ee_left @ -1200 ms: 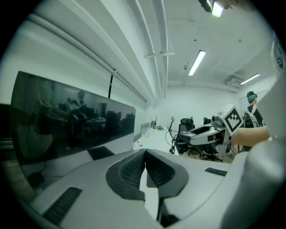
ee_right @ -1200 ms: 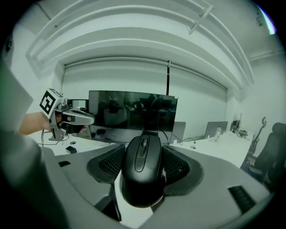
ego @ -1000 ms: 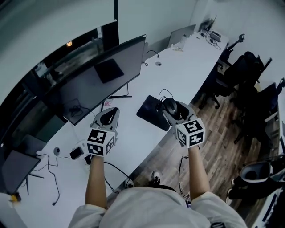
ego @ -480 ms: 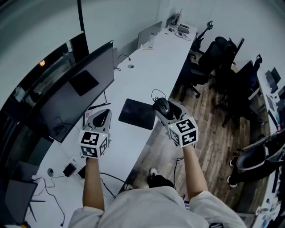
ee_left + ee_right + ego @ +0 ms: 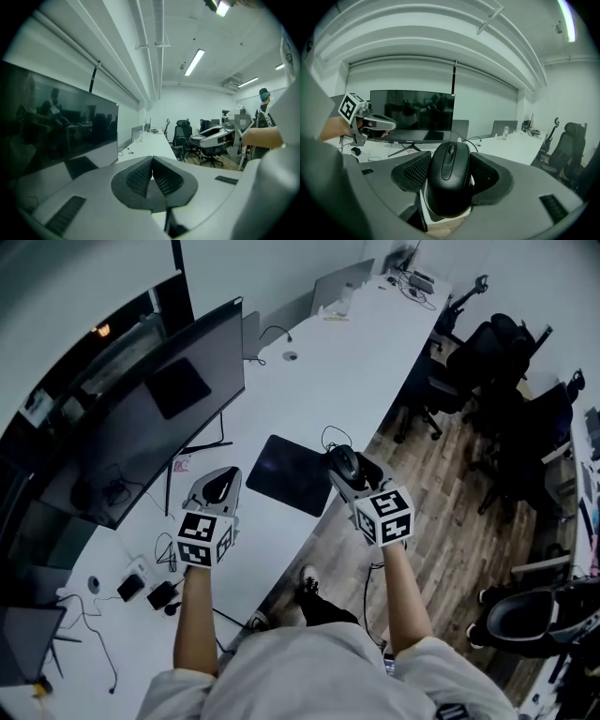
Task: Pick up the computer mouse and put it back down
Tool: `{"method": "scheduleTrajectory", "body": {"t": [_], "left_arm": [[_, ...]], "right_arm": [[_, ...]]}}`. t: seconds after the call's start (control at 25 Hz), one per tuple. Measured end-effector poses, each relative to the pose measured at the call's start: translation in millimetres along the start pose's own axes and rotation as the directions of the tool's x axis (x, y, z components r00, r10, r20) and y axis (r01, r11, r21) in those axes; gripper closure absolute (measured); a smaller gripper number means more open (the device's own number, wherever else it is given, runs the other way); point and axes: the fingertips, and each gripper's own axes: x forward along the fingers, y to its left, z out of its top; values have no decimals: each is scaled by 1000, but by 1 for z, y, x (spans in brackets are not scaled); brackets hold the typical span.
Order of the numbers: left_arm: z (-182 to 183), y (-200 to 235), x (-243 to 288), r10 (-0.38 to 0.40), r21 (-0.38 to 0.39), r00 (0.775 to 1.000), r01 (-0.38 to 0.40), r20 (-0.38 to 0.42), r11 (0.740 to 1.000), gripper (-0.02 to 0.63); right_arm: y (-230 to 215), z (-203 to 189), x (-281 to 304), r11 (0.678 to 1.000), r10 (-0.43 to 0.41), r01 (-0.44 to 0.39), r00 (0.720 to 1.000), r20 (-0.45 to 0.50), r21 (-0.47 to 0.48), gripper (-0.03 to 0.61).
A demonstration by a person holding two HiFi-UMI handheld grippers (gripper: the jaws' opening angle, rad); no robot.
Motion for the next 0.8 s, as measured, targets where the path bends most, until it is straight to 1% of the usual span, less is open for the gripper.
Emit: {"method": "scheduleTrajectory", "body": {"t": [0.16,0.32,0.48,0.56,0.64,0.8], "left_arm": [[-23,8,33,54,-32,996,-57,-65,998,598],[-46,19,60,110,-66,986,-118,-123,991,598],[-62,36,78,174,-109,971,-193,-164,975,598],[-69,39,84,197,-127,964,-221,-181,967,598],[-75,44,91,215,-137,956,-244,-199,960,598],[-88,53,99,252,-163,938,-294,-239,942,598]], "right_arm": [[-23,-21,53,998,65,-65,997,-39,8,301],[-33,-47,111,989,146,-145,986,-78,14,301],[-25,-73,165,966,257,-256,959,-121,23,301],[-22,-87,183,955,296,-295,944,-145,25,301],[-22,-99,198,950,311,-309,937,-157,36,301],[-21,-129,217,949,313,-303,929,-194,81,301]]}}
